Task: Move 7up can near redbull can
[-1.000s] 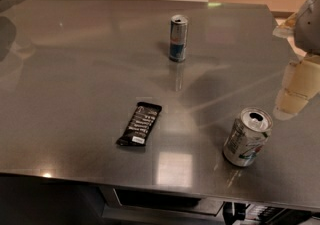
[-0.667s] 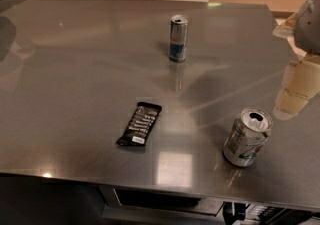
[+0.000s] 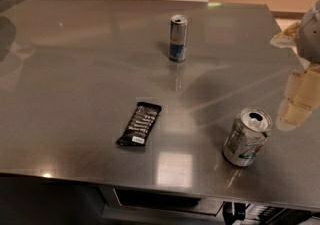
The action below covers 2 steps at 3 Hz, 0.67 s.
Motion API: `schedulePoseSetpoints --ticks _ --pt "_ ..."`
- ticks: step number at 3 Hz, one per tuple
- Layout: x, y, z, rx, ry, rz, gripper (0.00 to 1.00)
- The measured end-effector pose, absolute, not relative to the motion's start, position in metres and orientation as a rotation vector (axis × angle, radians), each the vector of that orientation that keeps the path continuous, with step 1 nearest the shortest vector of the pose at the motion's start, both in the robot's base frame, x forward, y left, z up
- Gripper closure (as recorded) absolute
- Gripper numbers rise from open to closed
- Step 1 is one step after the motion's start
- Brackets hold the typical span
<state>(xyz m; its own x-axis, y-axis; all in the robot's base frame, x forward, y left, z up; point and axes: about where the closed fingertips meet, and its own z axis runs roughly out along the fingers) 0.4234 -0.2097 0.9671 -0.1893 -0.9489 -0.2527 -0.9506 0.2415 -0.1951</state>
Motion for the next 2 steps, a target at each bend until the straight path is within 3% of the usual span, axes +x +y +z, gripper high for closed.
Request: schedulePoseSetpoints --ticks 2 --pt "0.393 -0.189 0.936 -1.838 2.104 0.177 0.00"
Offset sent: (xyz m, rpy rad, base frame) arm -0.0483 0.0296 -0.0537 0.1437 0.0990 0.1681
